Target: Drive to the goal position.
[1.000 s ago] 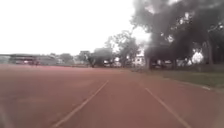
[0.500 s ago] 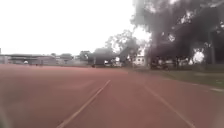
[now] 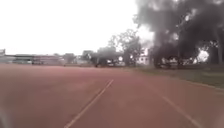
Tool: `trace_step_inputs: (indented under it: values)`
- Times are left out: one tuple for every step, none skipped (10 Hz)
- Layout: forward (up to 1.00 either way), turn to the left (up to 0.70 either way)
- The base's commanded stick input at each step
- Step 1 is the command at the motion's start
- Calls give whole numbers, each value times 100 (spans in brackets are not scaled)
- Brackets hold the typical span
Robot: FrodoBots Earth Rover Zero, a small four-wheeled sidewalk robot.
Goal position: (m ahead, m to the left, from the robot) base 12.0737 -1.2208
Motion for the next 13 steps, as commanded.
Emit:
trace_step_inputs:
  values:
    - [58,0]
    - [37,0]
    - [15,0]
    - [4,0]
    - [16,0]
    - [27,0]
    - [41,0]
    - [57,0]
    - [70,0]
    - [70,0]
    - [70,0]
    - [70,0]
    - [70,-35]
